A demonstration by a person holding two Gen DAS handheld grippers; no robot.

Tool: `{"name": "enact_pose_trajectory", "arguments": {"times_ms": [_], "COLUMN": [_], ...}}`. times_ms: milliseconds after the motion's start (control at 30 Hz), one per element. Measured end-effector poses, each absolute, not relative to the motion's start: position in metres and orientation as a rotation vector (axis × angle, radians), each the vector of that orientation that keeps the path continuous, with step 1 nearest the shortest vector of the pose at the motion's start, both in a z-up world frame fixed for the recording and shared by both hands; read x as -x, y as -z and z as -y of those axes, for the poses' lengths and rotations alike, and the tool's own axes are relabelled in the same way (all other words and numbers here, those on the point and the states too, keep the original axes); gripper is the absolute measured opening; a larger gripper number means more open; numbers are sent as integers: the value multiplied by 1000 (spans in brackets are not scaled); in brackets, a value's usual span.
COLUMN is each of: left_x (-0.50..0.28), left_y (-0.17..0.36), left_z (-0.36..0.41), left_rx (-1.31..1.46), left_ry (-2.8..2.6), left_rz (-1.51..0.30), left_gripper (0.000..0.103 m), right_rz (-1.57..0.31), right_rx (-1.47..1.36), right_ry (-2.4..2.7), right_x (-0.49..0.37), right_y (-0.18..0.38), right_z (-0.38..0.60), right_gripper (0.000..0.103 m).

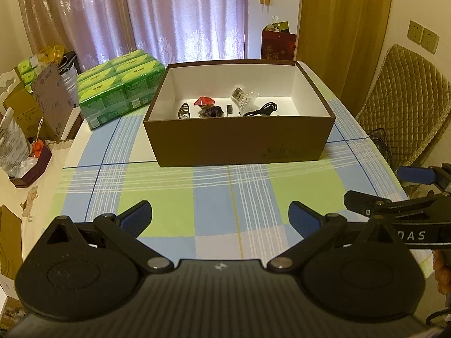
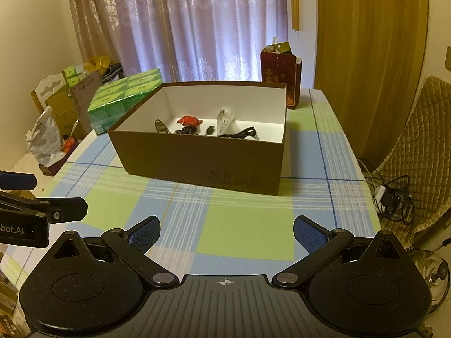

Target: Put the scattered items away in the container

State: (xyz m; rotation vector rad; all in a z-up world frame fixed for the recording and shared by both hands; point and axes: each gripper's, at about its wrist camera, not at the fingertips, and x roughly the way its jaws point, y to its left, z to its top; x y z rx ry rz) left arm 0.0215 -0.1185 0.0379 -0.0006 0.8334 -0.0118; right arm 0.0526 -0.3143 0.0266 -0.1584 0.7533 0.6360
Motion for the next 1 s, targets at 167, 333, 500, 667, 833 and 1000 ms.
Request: {"name": "enact_pose_trajectory", "arguments": {"times_ms": [167,333,500,667,833,1000], "left_x": [-15,-15,-15,-19,-24,-30], "left_y": [-34,-33,-32,-31,-31,-29], "left_z": [123,126,126,128,129,130], "left_rx": [1,2,4,7,11,5], "left_ry": [7,2,0,-7,-13,-19], "left_rz": [-836,-839,-840,-842,-838,-835], "left_gripper": [102,102,102,102,102,102], "right_rz": [-758,-764,-764,-769,-770,-772], "right_rx": [155,152,154,151,151,144], "right_ry": [-640,-643,-642,-646,-645,-641], "right_x": [-49,-48,-49,-53,-54,-60], "right_y": [-23,-21,-20,-18,-18,-16], "right_z": [318,321,322,321,321,320], "right_gripper": [103,103,103,103,103,103]}}
